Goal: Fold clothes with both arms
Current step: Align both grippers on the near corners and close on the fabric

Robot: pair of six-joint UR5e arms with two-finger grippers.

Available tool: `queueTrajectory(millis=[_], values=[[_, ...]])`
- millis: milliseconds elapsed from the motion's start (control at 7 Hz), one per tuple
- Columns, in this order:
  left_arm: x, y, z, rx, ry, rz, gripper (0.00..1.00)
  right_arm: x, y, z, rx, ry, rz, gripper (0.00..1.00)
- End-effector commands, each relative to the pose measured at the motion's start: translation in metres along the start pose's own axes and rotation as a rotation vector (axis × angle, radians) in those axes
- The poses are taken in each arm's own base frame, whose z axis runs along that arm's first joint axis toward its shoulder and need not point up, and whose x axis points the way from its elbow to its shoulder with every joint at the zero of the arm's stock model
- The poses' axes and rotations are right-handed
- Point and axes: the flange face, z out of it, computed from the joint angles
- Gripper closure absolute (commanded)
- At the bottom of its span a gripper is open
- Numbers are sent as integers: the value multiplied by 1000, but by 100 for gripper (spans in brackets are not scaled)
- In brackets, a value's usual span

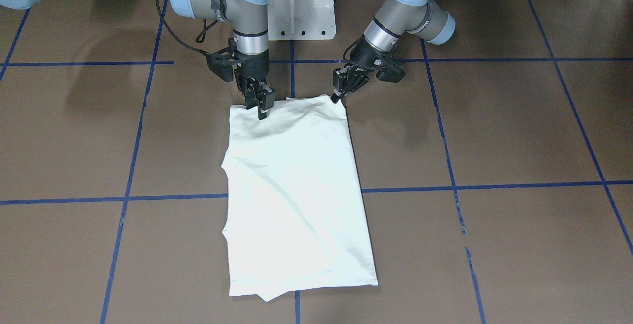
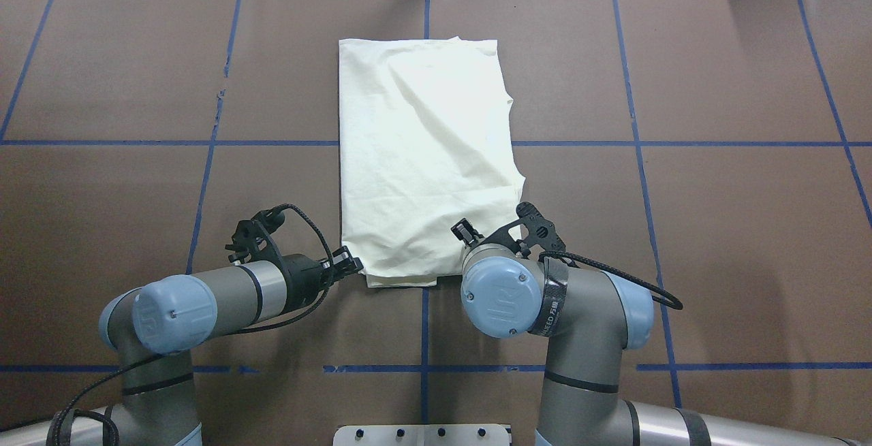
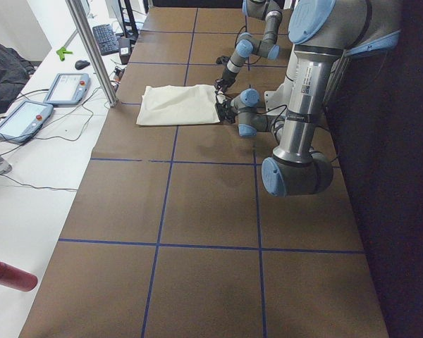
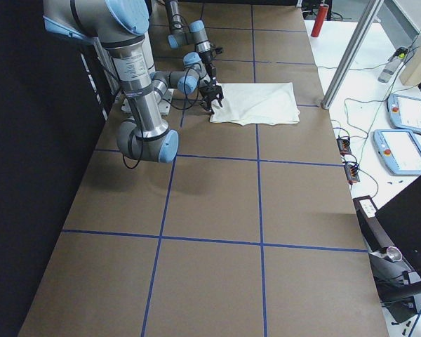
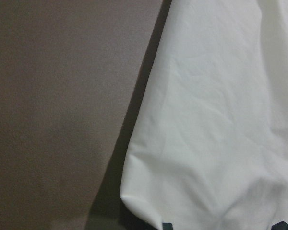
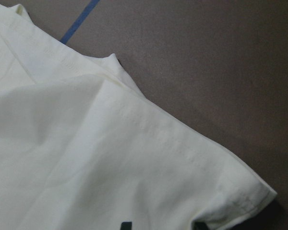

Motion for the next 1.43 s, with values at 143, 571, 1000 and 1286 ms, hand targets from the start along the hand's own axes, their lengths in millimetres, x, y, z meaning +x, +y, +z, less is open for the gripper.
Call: queueTrajectory(millis=[143,571,1000,1286], values=[[1,0,0,0,1,1,100,3,6,0,11,17,-21,0],[2,1,0,-1,3,1,100,6,8,11,21,28,-14,4],[1,0,0,0,1,3,100,6,9,18,29,37,-9,7],[0,0,0,-2,1,3,100,4,11,17,27,31,18,43]])
